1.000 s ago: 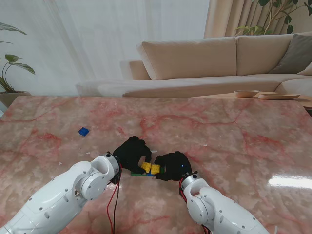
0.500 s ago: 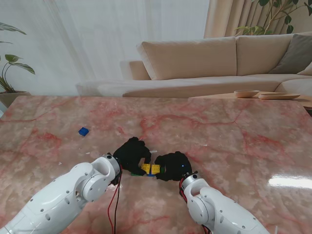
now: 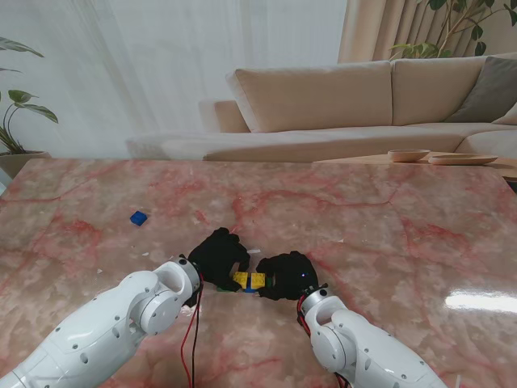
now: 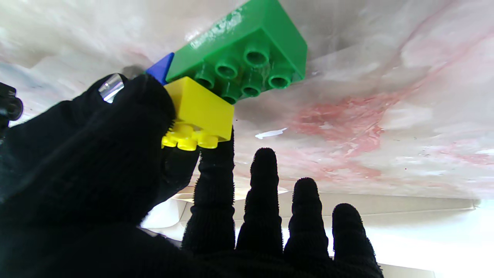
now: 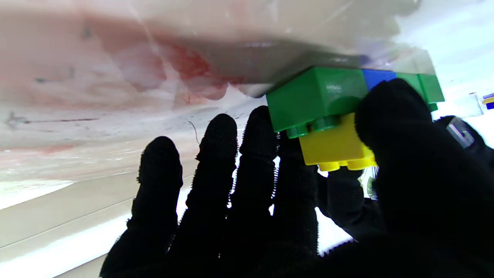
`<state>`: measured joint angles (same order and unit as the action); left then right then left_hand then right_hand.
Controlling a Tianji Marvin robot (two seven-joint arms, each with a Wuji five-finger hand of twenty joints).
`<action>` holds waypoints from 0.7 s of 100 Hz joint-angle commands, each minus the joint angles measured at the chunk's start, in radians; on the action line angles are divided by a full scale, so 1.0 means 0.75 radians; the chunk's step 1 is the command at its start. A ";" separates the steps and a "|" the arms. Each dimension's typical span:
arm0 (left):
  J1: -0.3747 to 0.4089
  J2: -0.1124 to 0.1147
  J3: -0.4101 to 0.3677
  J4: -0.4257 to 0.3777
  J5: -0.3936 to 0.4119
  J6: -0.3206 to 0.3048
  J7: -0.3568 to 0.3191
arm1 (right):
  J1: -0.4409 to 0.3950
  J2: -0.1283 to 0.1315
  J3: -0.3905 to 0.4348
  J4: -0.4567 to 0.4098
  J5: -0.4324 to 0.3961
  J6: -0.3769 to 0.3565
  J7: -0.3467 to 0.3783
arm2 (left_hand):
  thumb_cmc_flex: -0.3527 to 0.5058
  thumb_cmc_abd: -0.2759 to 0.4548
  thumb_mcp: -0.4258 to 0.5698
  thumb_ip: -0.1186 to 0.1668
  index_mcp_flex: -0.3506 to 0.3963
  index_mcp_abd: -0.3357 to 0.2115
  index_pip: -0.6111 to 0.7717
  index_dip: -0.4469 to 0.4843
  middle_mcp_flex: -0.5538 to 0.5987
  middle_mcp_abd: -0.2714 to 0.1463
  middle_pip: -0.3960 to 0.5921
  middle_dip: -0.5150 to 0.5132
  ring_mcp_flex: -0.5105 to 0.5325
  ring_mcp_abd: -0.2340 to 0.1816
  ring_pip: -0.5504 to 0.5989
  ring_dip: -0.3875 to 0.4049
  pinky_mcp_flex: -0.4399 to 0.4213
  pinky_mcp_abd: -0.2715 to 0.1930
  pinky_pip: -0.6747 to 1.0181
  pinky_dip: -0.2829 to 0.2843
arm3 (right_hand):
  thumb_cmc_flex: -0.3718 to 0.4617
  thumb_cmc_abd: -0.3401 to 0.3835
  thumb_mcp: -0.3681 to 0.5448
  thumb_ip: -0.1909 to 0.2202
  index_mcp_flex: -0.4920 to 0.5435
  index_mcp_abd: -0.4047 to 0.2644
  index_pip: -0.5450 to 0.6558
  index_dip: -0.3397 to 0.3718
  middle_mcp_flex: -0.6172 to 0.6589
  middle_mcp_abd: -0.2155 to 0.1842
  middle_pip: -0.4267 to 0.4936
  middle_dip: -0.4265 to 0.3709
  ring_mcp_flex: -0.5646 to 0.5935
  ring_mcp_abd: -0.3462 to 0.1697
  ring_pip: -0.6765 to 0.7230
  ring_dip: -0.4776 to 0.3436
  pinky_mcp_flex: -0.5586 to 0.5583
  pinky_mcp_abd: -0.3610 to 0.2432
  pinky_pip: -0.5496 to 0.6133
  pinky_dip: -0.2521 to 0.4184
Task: Build a two-level staggered structure with toy bricks
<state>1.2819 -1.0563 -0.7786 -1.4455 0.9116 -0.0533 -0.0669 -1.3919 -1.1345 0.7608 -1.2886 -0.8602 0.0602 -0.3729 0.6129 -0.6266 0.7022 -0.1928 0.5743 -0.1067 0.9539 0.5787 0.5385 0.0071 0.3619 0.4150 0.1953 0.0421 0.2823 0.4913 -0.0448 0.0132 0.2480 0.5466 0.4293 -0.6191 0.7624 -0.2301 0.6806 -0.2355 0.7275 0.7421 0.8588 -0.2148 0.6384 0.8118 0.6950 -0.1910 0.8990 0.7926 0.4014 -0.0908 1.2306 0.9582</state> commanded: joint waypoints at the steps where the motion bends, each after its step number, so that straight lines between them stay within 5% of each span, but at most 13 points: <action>1: 0.007 -0.004 0.003 0.010 -0.003 0.005 0.007 | -0.012 -0.001 -0.002 0.009 0.003 0.001 0.020 | 0.028 0.094 0.032 0.023 0.098 -0.121 0.136 0.073 0.036 -0.015 -0.002 0.023 0.036 0.034 -0.041 -0.005 -0.017 0.010 -0.005 0.017 | 0.074 0.008 0.057 -0.033 0.041 -0.134 0.096 0.007 0.029 -0.034 0.006 0.019 0.027 -0.035 0.027 0.035 -0.001 -0.009 0.035 0.034; 70: 0.011 -0.018 -0.001 0.041 -0.042 -0.025 0.068 | -0.008 -0.004 -0.012 0.009 0.011 0.004 0.019 | 0.024 0.096 0.043 0.020 0.092 -0.128 0.143 0.089 0.033 -0.019 -0.001 0.023 0.038 0.029 -0.041 -0.005 -0.018 0.008 -0.009 0.018 | 0.075 0.008 0.058 -0.033 0.044 -0.134 0.099 0.007 0.032 -0.032 0.010 0.021 0.028 -0.034 0.028 0.037 -0.002 -0.009 0.036 0.036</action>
<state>1.2870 -1.0662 -0.7819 -1.4221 0.8819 -0.0697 -0.0190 -1.3907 -1.1345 0.7550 -1.2892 -0.8577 0.0594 -0.3727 0.6054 -0.6263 0.7022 -0.1928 0.5743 -0.1067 0.9540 0.5929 0.5385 0.0071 0.3619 0.4189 0.1954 0.0423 0.2823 0.4912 -0.0448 0.0133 0.2480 0.5466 0.4293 -0.6192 0.7624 -0.2301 0.6806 -0.2355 0.7275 0.7421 0.8593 -0.2148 0.6384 0.8118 0.6950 -0.1910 0.8990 0.7929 0.4014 -0.0908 1.2306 0.9582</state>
